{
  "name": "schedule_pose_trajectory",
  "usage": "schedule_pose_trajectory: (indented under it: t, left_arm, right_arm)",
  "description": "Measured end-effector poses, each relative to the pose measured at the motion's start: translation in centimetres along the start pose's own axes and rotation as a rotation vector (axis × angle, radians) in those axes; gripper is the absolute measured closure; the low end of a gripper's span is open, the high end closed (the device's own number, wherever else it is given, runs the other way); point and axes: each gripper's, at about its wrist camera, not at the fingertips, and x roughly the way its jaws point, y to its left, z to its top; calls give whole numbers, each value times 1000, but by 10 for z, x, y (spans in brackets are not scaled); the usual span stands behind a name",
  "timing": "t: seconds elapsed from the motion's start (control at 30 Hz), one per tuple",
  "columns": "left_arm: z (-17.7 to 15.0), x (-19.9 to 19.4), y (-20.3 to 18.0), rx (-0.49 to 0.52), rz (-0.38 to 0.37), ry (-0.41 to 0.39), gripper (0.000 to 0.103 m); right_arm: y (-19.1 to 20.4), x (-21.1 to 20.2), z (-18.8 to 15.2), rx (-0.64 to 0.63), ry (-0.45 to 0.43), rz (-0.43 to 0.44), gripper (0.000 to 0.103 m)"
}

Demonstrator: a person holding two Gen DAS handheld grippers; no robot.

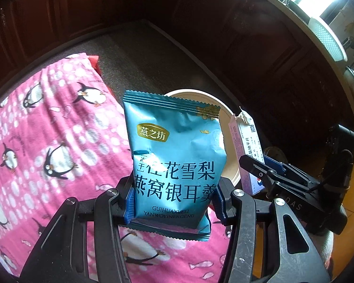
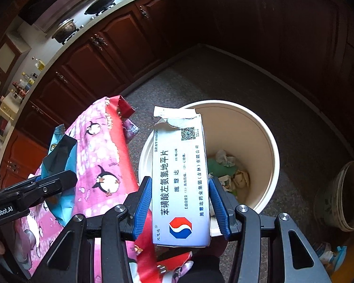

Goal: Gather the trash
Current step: 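Open both grippers over the bin to drop the packet and box, then move both open grippers back to the table toward the tissue and sponge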

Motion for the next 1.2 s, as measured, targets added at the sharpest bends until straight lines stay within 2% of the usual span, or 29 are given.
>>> schedule_pose_trajectory:
  t: [0.33,0.5,0.57,0.7,0.87,1.0,1.2]
  left_arm:
    - [20,23,-7,-6,-40,0,52]
    - [24,33,-5,-55,-93,-1,37]
    - [21,34,0,-68,-118,0,33]
    - [11,30,8,-84,-145,10,32]
    - [-3,11,24,-69,-101,-8,32]
    - [-26,-24,29,-59,-23,-76,32]
    - [-52,-58,55,-87,24,-131,32]
  right_arm:
    - [-14,9,7,24,-15,-50,54]
    - [-19,12,11,38,-11,-77,47]
    - [-21,8,10,48,-26,-77,38]
    - [-23,7,4,70,-16,-66,38]
    - [-15,1,-3,44,-13,-60,38]
    - [-1,-6,-6,23,-26,-56,38]
    - [31,-17,-8,-36,-43,-38,38]
